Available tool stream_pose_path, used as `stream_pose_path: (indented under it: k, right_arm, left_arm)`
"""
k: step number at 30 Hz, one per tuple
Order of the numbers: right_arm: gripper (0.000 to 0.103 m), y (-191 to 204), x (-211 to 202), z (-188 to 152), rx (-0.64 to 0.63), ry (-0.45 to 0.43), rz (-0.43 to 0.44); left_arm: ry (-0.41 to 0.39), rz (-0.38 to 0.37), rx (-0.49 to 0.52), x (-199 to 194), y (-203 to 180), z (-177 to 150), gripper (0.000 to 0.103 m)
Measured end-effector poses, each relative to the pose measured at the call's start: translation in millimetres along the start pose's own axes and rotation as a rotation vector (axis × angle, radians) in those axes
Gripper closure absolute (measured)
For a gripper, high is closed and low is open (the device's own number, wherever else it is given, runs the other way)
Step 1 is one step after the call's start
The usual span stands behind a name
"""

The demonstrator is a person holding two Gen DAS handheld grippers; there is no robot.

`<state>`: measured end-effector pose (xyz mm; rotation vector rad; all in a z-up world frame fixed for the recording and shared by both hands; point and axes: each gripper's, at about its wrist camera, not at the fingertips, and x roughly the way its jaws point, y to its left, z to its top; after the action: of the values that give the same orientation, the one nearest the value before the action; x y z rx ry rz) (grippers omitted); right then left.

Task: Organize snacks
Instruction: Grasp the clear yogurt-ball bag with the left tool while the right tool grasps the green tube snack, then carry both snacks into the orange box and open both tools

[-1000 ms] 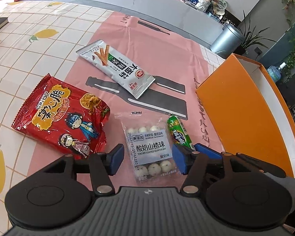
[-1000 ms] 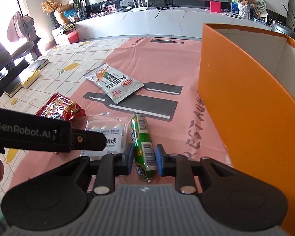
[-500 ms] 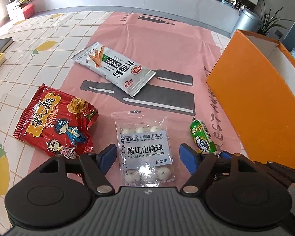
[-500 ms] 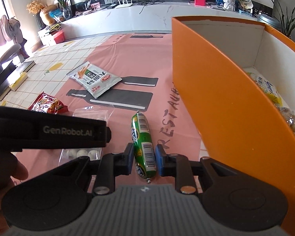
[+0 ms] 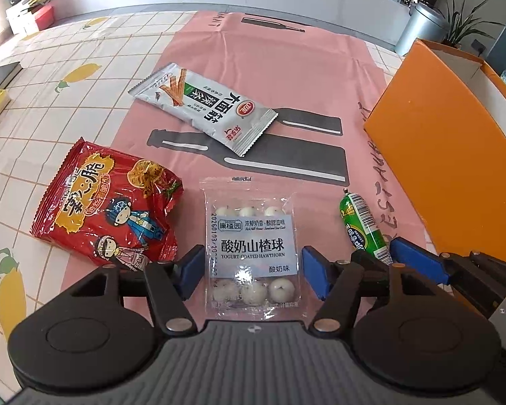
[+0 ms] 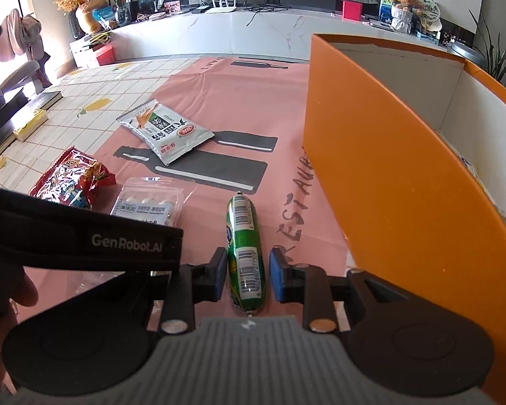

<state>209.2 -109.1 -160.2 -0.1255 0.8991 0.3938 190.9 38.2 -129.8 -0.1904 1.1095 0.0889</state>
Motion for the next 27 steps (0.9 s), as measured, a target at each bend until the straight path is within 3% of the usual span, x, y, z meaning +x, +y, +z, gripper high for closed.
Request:
stream_pose_path:
  k: [8, 12, 15, 27]
  right_arm:
    - [0.072, 7.0, 7.5, 2.2, -0.043, -0.005, 0.007]
    - [0.083, 3.9, 8.3, 1.6, -0.018, 0.007, 0.026]
    - [0.083, 1.4, 7.1, 1.2, -0.006, 0.014, 0.020]
    - [0.084, -5.6, -14.2, -7.2, 0.060, 0.030, 0.019]
  left_arm:
    - [0.018, -0.038, 0.008, -2.2, 14.6, 0.7, 0.027]
    - [0.002, -0.049, 0.014, -2.9, 15.8, 0.2, 0.027]
    - [-0.008, -0.055, 0.024, -3.7, 14.8, -0.3, 0.034]
    - [-0.031, -0.101, 0.041, -12.2, 16.4, -3.9, 0.041]
